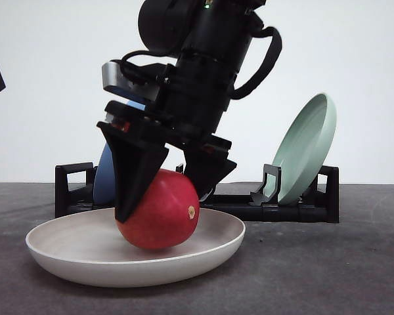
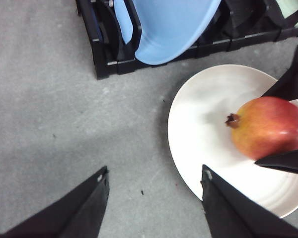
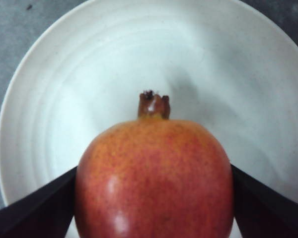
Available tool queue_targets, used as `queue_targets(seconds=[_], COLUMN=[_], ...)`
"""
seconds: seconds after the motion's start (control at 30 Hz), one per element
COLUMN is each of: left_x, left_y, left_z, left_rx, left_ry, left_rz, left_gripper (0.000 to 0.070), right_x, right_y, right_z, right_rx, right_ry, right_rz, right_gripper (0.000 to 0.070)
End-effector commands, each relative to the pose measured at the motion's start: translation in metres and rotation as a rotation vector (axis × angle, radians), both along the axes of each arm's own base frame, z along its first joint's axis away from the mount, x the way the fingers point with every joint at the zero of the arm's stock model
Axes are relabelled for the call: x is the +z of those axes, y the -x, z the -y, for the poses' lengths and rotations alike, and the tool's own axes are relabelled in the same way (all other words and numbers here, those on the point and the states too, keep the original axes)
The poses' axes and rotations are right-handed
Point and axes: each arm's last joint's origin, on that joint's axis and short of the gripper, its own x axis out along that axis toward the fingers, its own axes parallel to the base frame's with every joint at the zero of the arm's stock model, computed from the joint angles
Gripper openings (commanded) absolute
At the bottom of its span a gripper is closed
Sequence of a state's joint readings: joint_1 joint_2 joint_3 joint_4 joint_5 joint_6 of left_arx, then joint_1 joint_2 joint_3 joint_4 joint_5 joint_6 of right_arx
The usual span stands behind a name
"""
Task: Place pomegranate in white plate
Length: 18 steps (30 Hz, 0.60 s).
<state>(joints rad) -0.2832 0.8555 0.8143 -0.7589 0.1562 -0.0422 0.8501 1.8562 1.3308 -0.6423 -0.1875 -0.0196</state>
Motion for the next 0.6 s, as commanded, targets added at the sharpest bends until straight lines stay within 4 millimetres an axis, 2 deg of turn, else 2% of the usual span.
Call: queue_targets(seconds=[0.0,0.13,0.27,0.43,0.57], left_x=[0.005,0.006,0.007,0.006,0.006], left_y=[-0.003,-0.004,-0.005,-0.006,-0.006], left_z=[0.001,0.001,0.001,0.002,0.002], left_rx=[0.001,0.001,0.001,0.001,0.001], left_ry=[0.011,0.015,0.017,0.016,0.015], left_rz=[0.025,0.039,0.046,0.04,0.038], left_gripper=[0.0348,0.0349,0.0349,0.0349,0.0349], right_x=[0.001,0.001,-0.004,-0.003,0.007], right_y=[0.0,0.003,0.004,0.004,0.003], right_z=[-0.008,-0.01,-0.012,-0.014,-0.012], right_rx=[0.02,0.023,0.021,0.022,0.016], right_ry=[-0.016,-0.014,-0.003,-0.014,-0.044], right_rz=[0.013,0.006,-0.005,0.012,0.039], right_gripper=[0.0492,0.0494,0.0584,0.0627,0.0626])
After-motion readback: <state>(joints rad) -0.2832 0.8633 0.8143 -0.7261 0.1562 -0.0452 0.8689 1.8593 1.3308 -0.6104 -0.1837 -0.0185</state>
